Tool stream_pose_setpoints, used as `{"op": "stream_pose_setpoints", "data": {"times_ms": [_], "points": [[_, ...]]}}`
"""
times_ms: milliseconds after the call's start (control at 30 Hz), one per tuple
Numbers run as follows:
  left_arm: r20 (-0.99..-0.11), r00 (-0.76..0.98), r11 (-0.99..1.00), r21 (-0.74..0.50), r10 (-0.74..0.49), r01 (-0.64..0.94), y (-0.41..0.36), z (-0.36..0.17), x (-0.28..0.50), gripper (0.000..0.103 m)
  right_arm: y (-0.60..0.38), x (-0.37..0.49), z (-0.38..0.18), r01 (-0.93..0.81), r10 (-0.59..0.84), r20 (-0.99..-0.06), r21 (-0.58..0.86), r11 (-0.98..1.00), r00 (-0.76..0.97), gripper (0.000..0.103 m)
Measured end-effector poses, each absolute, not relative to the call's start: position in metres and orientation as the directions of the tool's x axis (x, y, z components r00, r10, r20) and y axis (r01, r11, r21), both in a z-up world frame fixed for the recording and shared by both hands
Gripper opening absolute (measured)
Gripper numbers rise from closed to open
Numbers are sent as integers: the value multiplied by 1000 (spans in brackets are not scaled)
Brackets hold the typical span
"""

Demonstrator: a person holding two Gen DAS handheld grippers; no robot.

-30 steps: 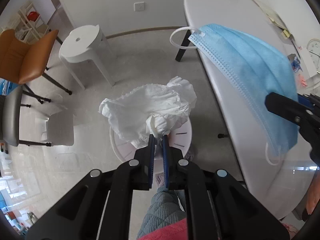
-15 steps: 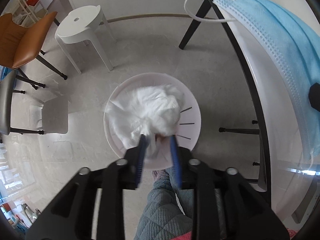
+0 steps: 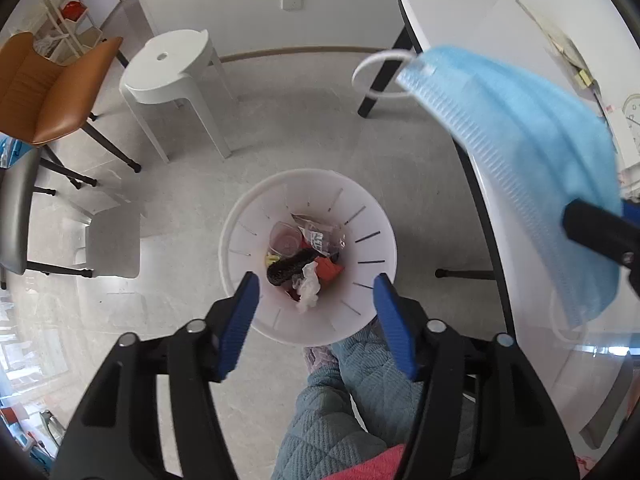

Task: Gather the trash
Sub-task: 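Drop the tissue into the wastebasket with the left gripper while the right carries the mask, then release the blue mask into the wastebasket with the right gripper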

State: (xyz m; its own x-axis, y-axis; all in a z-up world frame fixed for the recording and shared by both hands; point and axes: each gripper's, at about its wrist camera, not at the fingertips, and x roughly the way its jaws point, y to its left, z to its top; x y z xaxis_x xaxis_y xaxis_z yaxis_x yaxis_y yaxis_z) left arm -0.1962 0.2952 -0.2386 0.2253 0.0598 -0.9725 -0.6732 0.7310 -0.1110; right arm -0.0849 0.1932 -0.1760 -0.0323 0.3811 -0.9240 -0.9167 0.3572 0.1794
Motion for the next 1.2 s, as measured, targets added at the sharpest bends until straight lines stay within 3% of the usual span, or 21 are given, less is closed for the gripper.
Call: {"op": "stream_pose_setpoints", "data": {"times_ms": [233,300,367,467,633,933,1200], "points": [[-963,214,706,-36,165,-707,314,-202,-234,78,217,-111,-191,-933,373,-919,239,268,-128,29],[-961,193,693,-3,196,-721,318,-195,-243,81,225,-117,-196,-933,371,-918,251,260,-144,41],[-961,179,676,12,212,-736,323,-192,-252,83,230,-122,-197,-936,372,-918,241,257,-135,60],[-961,172,658,13,216,-753,327,-187,-259,84,233,-125,-193,-938,384,-914,239,251,-131,68],[-960,184,669,6,213,-743,323,-180,-251,84,223,-111,-184,-924,404,-908,245,295,-111,72],[-917,345,859,-3,202,-512,275,-137,-149,90,138,-26,-142,-802,470,-879,222,554,82,82],[-889,456,976,-69,35,-209,202,-117,-18,91,13,59,-121,-539,381,-862,157,827,334,88]]}}
